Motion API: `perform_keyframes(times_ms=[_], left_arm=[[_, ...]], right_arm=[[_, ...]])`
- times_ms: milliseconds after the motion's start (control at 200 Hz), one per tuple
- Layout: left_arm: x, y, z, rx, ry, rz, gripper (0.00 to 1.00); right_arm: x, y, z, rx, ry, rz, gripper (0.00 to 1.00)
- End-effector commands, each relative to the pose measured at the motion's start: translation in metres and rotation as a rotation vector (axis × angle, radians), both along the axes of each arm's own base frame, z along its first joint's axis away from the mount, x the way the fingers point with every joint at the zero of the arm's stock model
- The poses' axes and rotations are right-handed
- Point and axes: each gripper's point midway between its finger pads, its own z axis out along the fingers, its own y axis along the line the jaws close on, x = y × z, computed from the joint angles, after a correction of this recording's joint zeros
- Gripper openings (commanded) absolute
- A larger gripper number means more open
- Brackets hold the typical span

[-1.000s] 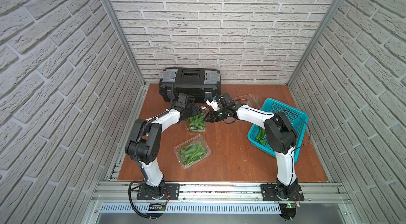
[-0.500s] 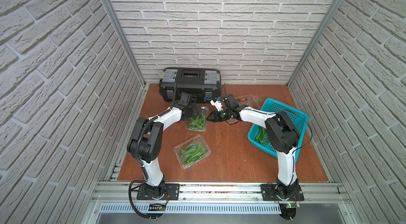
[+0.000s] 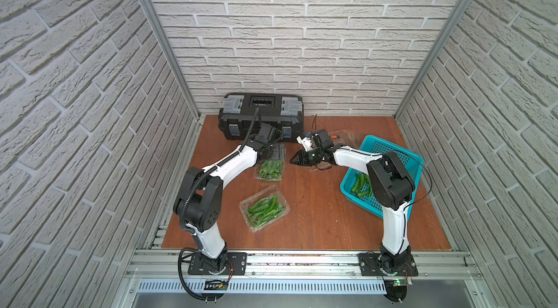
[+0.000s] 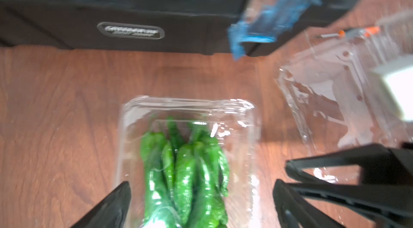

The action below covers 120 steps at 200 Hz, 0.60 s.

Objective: Take small green peppers out of containers
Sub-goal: Open the packing box at the center of the board.

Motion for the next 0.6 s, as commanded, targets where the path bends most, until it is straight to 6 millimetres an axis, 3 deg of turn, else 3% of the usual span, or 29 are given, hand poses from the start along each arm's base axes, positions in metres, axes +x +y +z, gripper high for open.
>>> perform_keyframes(times_ms=[0, 350, 595], left_arm=[[-0.001, -0.004, -0.003, 0.119, 0.003, -0.032, 0.98], [0.001, -0.014, -0.016, 0.222, 0.054, -0.023, 0.94], [-0.006, -0.011, -0.030, 0.272, 0.127, -0.022, 0.89]], right_arm=[[0.002, 0.003, 0.001, 0.000, -0.002, 0.005, 0.35], [-0.002, -0.003, -0.004, -0.027, -0.002, -0.010, 0.34], [-0.005, -0.005, -0.007, -0.037, -0.002, -0.005, 0.34]])
